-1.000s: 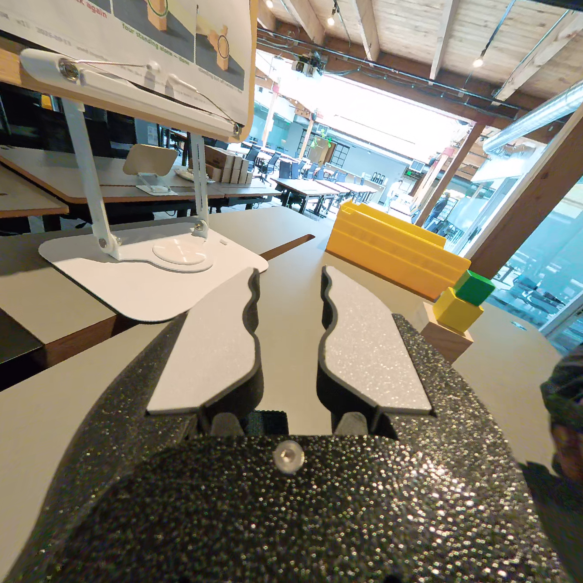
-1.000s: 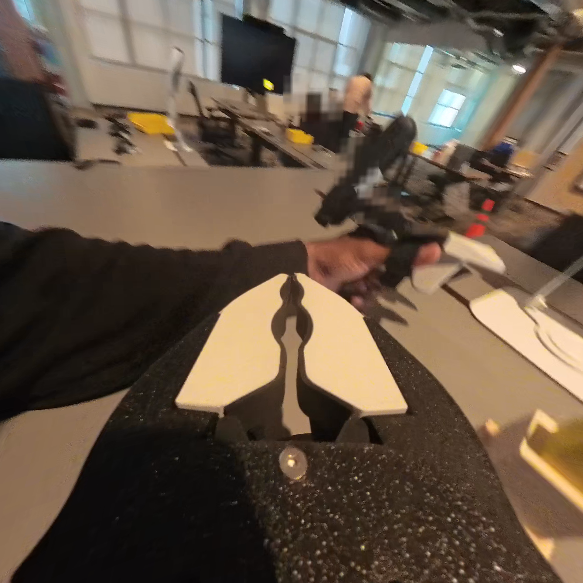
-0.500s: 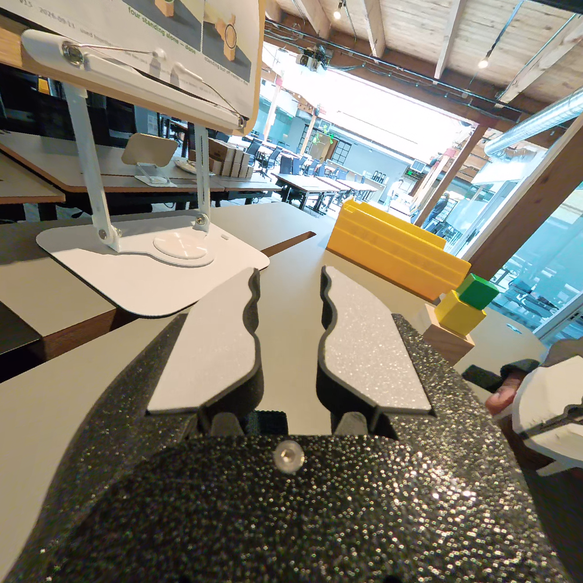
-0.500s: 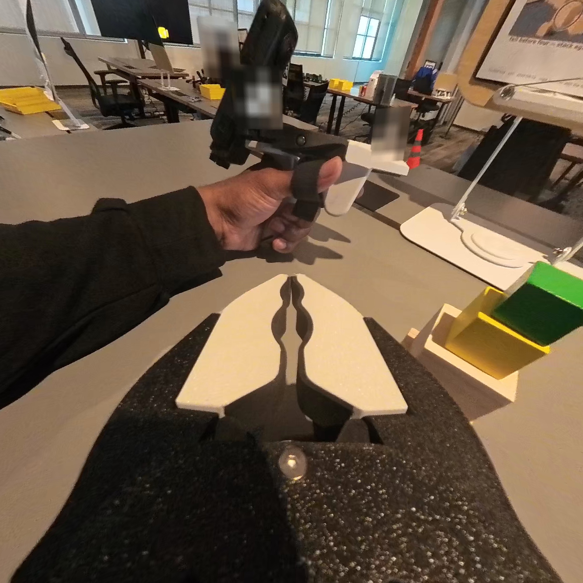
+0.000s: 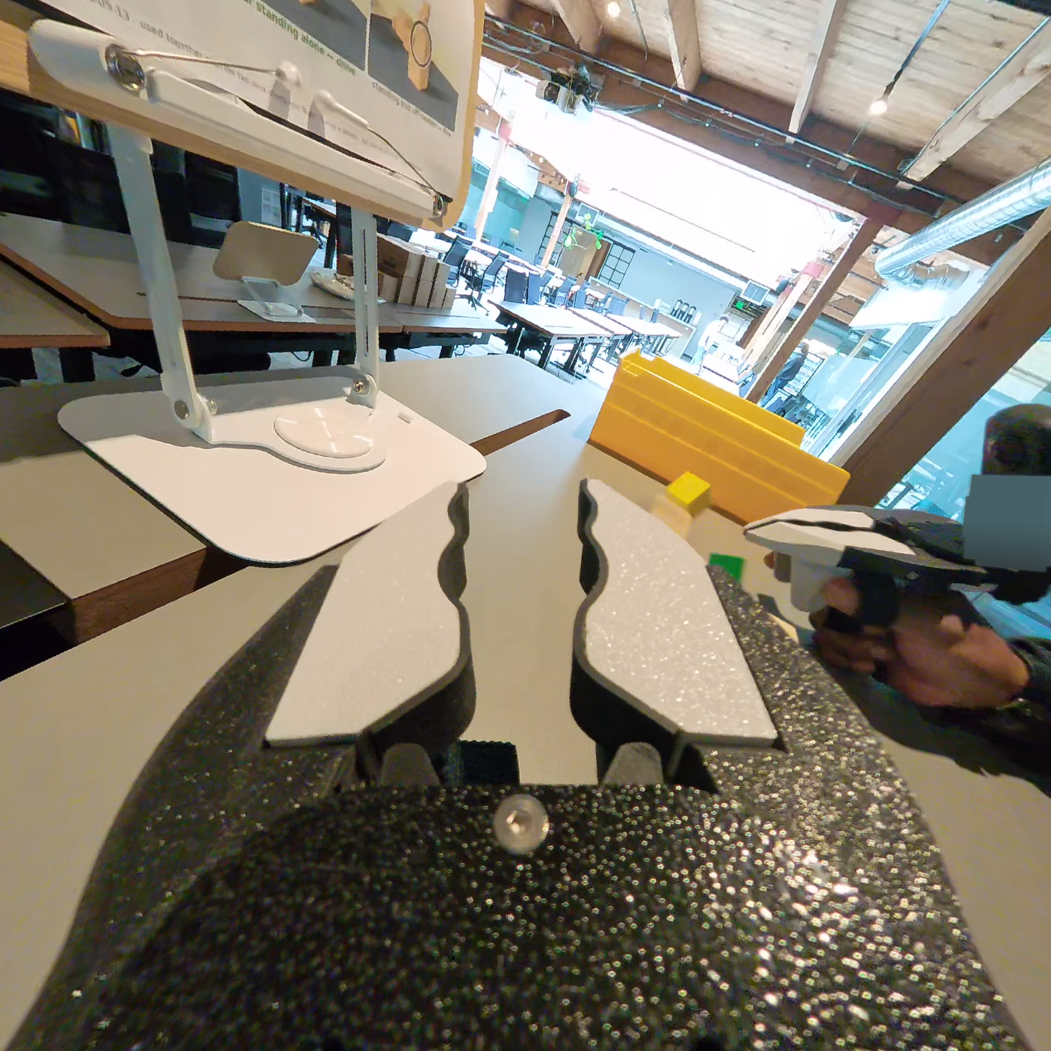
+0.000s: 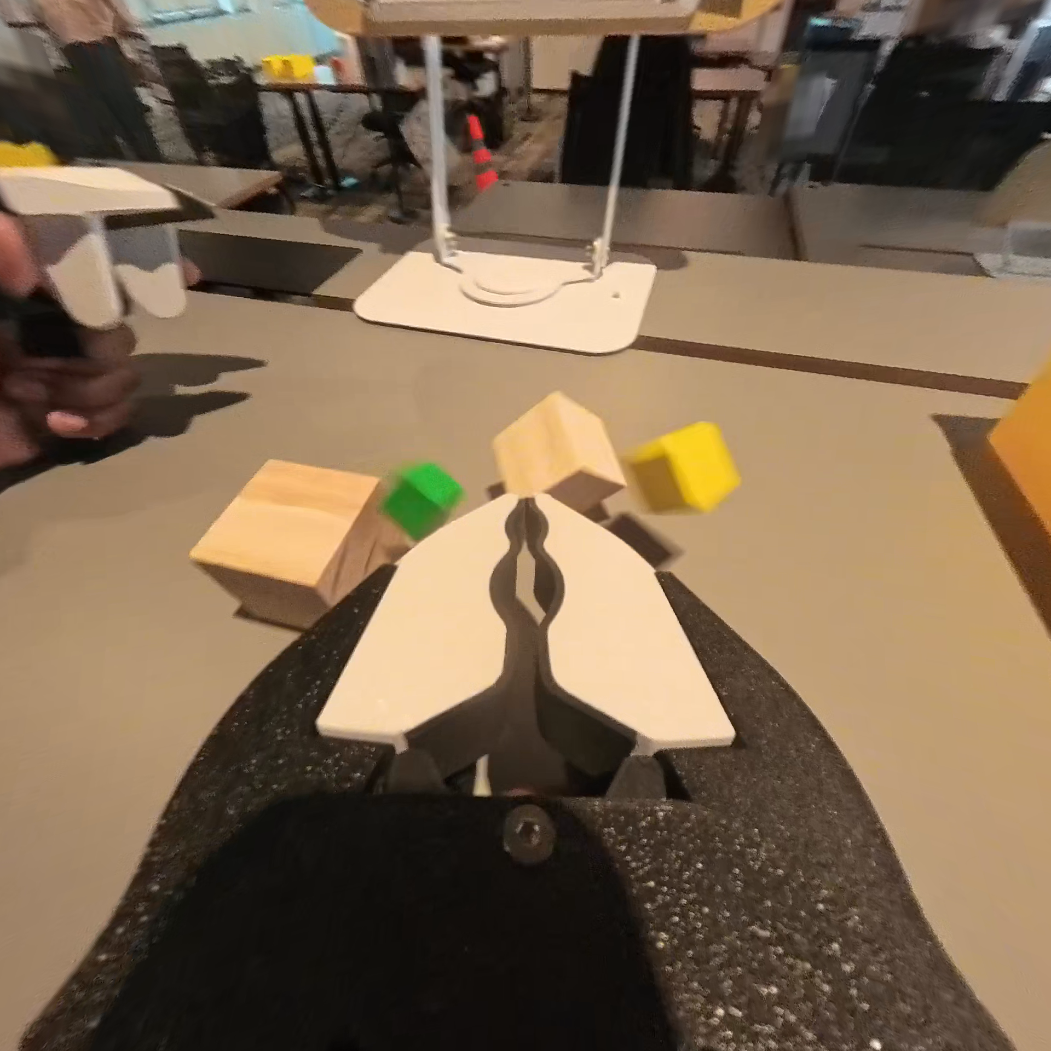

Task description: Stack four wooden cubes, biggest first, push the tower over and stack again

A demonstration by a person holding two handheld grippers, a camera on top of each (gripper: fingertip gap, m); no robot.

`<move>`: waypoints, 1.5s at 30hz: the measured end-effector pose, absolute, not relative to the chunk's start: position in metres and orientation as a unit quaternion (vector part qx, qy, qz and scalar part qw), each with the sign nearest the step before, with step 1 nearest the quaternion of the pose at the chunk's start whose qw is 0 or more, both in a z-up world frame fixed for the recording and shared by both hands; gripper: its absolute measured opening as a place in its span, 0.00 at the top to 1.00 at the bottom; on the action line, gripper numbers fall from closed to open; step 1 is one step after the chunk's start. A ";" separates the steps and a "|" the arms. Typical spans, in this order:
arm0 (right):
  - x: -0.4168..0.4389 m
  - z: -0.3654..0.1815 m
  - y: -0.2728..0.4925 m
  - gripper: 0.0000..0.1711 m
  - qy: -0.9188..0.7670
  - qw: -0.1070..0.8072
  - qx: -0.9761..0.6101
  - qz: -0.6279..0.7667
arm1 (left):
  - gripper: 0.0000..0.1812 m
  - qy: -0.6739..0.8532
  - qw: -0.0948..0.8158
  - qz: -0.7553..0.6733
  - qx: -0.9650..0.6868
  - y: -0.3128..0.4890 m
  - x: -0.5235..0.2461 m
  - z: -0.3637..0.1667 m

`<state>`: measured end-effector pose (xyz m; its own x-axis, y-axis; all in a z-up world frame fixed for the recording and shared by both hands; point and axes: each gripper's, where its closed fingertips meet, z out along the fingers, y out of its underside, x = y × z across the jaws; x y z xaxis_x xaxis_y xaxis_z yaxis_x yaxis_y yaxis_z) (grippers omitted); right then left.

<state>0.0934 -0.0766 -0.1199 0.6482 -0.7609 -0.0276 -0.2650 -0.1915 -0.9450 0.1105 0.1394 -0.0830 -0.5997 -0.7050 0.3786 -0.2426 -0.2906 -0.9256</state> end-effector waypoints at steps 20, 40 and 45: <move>0.140 -0.098 -0.150 0.89 0.277 0.531 -0.747 -0.290 | 0.78 0.622 0.167 -0.656 -0.395 0.101 0.119 -0.092; 0.180 -0.109 -0.088 0.71 0.169 0.613 -0.768 -0.078 | 0.76 0.517 0.429 -0.662 -0.333 0.113 0.061 -0.051; 0.186 -0.115 -0.093 0.70 0.172 0.592 -0.781 -0.100 | 0.77 0.511 0.424 -0.667 -0.339 0.109 0.050 -0.051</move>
<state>0.1855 -0.0928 -0.1148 0.9208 -0.3871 -0.0474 -0.1505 -0.2405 -0.9589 0.0504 0.1092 -0.0507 -0.4105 -0.9117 0.0198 0.2180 -0.1192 -0.9686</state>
